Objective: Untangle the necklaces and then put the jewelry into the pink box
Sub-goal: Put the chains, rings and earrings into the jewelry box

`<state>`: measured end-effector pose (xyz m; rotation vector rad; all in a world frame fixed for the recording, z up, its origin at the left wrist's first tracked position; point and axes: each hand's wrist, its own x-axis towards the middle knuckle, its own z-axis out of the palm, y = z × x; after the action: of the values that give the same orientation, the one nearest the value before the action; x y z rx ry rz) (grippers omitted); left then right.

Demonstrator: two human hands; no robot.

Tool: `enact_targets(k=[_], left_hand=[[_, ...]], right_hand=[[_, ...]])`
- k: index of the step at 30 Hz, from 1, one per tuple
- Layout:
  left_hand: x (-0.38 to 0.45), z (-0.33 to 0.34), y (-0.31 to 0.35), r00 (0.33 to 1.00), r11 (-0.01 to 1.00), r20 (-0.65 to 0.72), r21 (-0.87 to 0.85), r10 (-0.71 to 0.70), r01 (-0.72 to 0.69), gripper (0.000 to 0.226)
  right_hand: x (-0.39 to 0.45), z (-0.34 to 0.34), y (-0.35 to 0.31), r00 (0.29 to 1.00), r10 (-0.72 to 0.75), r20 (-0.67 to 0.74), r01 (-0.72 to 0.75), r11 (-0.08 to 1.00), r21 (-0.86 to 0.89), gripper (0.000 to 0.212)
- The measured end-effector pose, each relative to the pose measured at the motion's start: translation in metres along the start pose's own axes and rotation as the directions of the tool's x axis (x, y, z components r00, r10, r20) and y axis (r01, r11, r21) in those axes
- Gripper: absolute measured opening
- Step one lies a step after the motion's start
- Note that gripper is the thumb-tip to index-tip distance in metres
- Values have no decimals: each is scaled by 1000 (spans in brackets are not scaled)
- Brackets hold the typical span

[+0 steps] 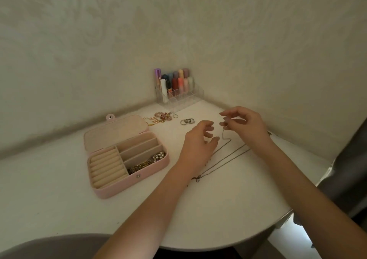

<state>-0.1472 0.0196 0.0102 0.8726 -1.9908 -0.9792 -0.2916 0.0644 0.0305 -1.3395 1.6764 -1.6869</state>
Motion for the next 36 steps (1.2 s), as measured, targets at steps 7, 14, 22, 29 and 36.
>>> enact_targets(k=[7, 14, 22, 29, 36], left_hand=[[3, -8, 5, 993, 933, 61, -339, -103, 118, 20], [5, -27, 6, 970, 866, -20, -456, -242, 207, 16], [-16, -56, 14, 961, 866, -32, -444, -274, 232, 20], [-34, -109, 35, 940, 899, -181, -389, -288, 201, 14], [-52, -148, 46, 939, 924, -189, -313, -286, 219, 14]], right_hand=[[25, 20, -26, 970, 19, 242, -102, 937, 335, 23], [55, 50, -49, 930, -53, 363, -177, 802, 571, 25], [55, 49, -30, 953, -30, 301, -176, 755, 631, 25], [41, 54, -36, 922, -104, 372, -151, 789, 596, 28], [32, 65, -38, 880, -119, 460, -208, 774, 599, 29]])
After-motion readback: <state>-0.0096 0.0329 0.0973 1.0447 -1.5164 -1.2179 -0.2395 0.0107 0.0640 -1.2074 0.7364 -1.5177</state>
